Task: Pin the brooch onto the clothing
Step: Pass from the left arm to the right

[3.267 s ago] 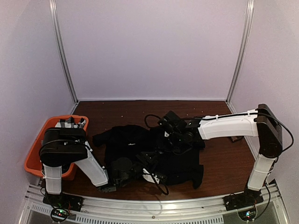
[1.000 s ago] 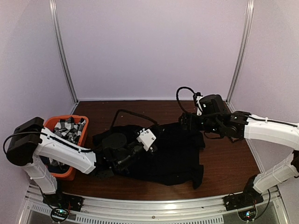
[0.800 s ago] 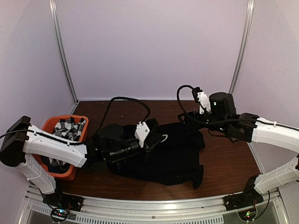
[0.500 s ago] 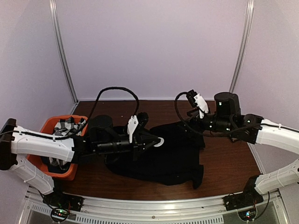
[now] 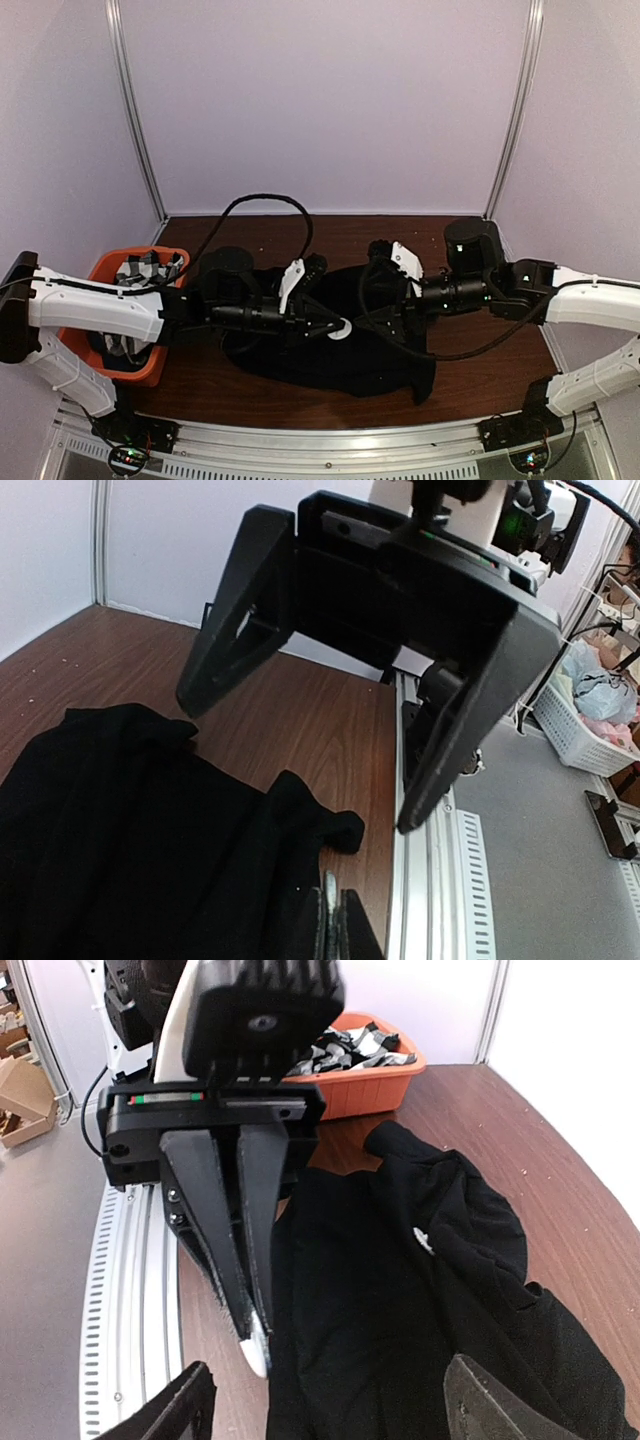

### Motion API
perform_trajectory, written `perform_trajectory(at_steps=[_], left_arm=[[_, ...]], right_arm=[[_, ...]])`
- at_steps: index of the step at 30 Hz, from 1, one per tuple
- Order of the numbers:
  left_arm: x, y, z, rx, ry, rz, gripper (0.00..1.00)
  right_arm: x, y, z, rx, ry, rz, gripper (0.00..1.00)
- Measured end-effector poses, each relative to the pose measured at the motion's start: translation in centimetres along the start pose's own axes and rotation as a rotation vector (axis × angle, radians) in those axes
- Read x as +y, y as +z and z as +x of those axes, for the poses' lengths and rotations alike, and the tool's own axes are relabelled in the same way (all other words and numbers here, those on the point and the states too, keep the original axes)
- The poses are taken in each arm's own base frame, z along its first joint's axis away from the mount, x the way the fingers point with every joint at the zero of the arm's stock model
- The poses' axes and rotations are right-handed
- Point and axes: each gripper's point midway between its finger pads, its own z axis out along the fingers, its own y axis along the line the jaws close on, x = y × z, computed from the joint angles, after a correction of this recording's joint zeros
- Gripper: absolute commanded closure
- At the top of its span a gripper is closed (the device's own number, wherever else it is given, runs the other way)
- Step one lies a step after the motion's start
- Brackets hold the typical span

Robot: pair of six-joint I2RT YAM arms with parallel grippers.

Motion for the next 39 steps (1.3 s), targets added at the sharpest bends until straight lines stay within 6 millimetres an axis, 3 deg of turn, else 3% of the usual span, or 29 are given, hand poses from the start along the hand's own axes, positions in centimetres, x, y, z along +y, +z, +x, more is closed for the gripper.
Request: perform_trajectory(at_steps=[6, 12, 15, 20, 23, 29, 39], left_arm=[[0.5, -1.5, -0.4, -0.059, -0.024, -0.021, 1.00], [0.0, -3.7, -1.2, -0.191, -0.037, -0.014, 1.00], [-0.3, -4.2, -1.7, -0.251, -0.042, 0.002, 1.00], [-0.5, -4.9, -2.0, -0.321, -0.055, 0.020, 1.00], [-0.7, -4.9, -2.5, -0.350, -0.062, 0.037, 1.00], [-0.9, -5.4, -2.2, -0.389, -0.082, 0.056, 1.00], [-0.9, -5.9, -2.7, -0.424, -0.080, 0.050, 1.00]], right_arm=[[0.9, 1.2, 1.4, 0.045, -0.016, -0.042, 0.24], [1.4, 1.7, 1.5, -0.082, 0.047, -0.064, 0.23], [1.5, 1.8, 0.7, -0.175, 0.104, -0.077, 0.24], [1.9, 1.8, -3.2, -0.378, 0.188, -0.152, 0.28], [2.2, 2.4, -4.3, -0.442, 0.244, -0.213, 0.35], [3.0, 3.5, -4.5, -0.487, 0.327, -0.309, 0.44], [3.7, 3.4, -4.4, -0.494, 0.345, -0.340, 0.45]])
